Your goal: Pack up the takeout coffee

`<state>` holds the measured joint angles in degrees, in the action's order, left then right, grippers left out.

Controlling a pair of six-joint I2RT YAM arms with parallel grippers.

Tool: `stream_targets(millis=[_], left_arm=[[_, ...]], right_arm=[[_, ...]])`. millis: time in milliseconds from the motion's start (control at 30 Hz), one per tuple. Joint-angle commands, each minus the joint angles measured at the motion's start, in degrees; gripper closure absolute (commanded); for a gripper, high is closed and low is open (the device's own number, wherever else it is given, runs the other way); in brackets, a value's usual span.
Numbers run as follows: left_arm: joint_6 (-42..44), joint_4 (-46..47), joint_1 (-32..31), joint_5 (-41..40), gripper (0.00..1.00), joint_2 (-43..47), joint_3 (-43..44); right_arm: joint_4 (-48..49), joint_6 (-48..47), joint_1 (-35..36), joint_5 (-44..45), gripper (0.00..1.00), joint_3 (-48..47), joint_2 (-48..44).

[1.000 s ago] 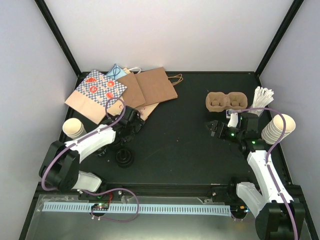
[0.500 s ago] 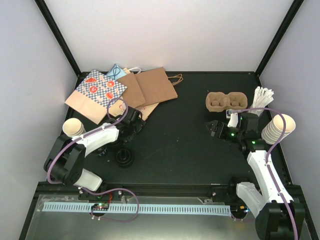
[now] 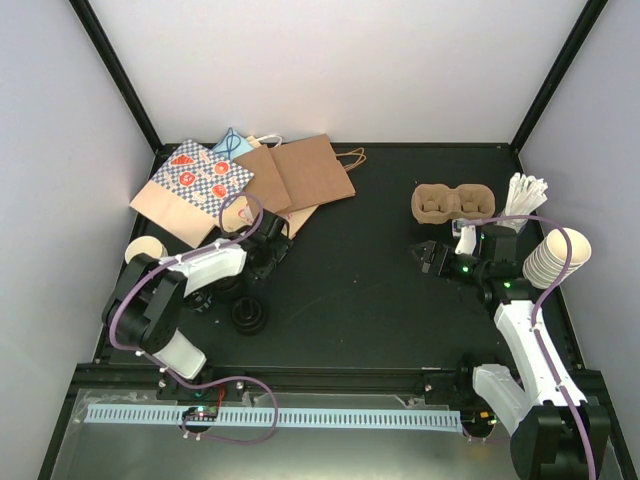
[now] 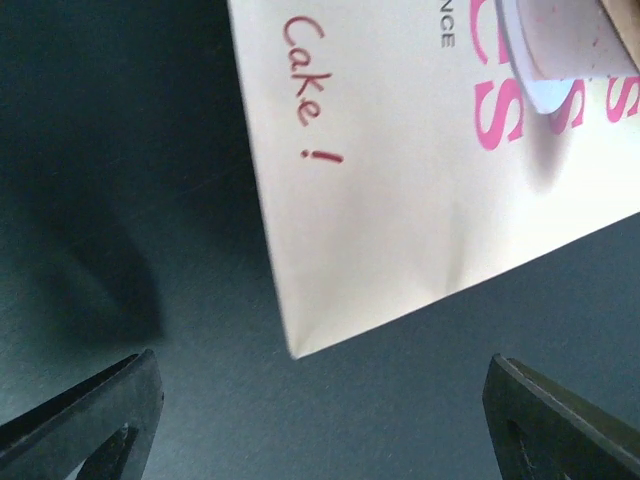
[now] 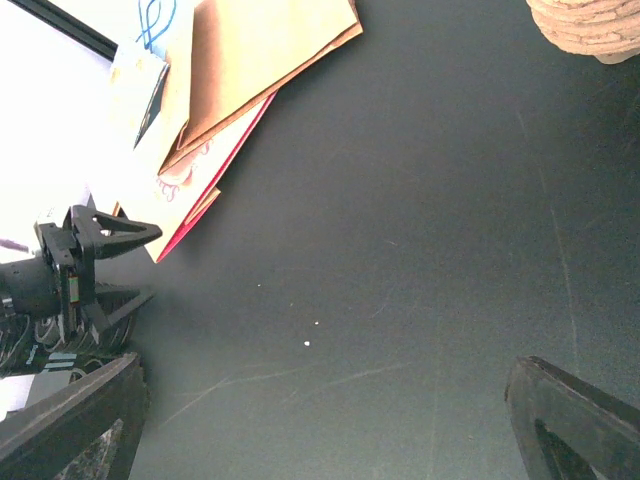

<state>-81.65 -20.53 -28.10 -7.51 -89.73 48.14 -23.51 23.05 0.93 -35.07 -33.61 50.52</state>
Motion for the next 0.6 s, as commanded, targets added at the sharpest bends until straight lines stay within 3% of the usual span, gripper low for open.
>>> stream_targets(millis=[0,300,433,567], left_arm=[[-0.01,2.07,1.14,-2.05,0.11,-2.74,3.37],[2.88,7.38,3.45,-1.52,0.19,-6.41,5.55],[4.94,7.51,3.49,-3.26,0.41,-4.83,7.13],[6.6,3.77,3.51,-5.44,0.72,-2.55,9.34]], right_arm=[[0.11,-0.37,0.17,-0.68,0.0,-0.5,-0.16],[0.36,-0.29,0.14,-0.92,0.0,-1.15,0.36],[0.07,-0.45,0.14,-1.45,0.0,-1.93,1.11],[0.42,-0.23,0.19,-1.69,0.0,-2.08,2.07]])
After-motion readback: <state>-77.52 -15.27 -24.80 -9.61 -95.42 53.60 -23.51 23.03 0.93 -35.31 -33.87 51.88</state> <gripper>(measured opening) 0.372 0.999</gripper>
